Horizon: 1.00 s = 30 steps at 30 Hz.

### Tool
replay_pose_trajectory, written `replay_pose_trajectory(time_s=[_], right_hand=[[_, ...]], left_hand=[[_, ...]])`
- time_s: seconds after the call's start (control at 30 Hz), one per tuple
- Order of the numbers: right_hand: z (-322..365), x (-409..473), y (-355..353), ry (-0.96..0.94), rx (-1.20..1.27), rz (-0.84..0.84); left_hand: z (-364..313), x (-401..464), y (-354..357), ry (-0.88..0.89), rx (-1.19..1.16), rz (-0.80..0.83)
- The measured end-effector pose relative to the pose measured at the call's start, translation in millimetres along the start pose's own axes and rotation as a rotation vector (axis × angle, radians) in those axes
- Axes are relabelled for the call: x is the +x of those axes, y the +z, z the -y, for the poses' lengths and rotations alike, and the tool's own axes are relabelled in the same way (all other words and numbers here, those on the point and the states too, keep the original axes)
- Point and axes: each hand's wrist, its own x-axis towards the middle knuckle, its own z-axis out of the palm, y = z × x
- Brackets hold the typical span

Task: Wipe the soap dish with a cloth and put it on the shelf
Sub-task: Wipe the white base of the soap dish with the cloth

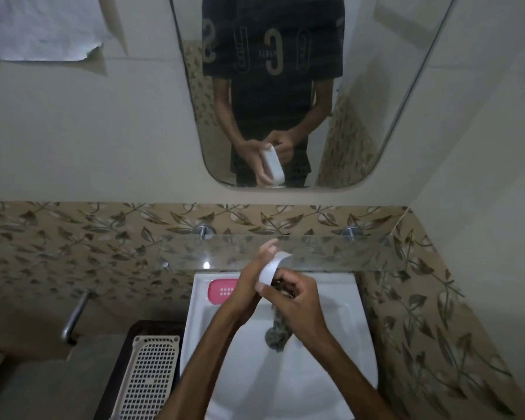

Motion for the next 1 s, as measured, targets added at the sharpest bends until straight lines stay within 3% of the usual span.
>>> replay_pose_trajectory(time_s=[0.1,0.2,0.27,0.33,0.47,0.6,0.7,0.87,1.0], right_hand=[[1.0,4.7,-17.2,-0.139,-0.312,0.188],[2.1,5.1,-26.0,-0.325,-0.682,0.363],[2.1,3.4,-27.2,-0.404,-0.769,0.408],[1.0,0.2,-28.4,-0.370,-0.680,0.427],[-1.6,-3.6,-35.3,-0.088,-0.406,0.357],[-3.1,-3.4,-29.5,-0.042,-0.606,0.230],[-5.5,-4.3,-21.2,0.113,-0.597,0.166],[-3.5,-5.2,-15.6,0.261,-0.081,0.124],[5.2,0.6,-0.4,0.293,0.194,-0.052]], left_hand=[[-13.6,-1.1,-7.2,-0.233,-0.196,0.051],[-17.4,5.2,-12.7,-0.341,-0.294,0.016],[-16.4,5.9,-10.8,-0.385,-0.352,0.014],[-11.4,5.7,-8.2,-0.327,-0.387,-0.044],[-4.6,0.6,0.3,-0.110,-0.336,-0.088],[-1.0,0.7,13.7,0.047,-0.173,-0.102],[5.1,-0.5,18.5,0.127,-0.136,-0.113],[6.4,-0.3,17.4,0.132,-0.104,-0.102],[-0.1,-1.4,19.0,0.136,-0.087,-0.153]])
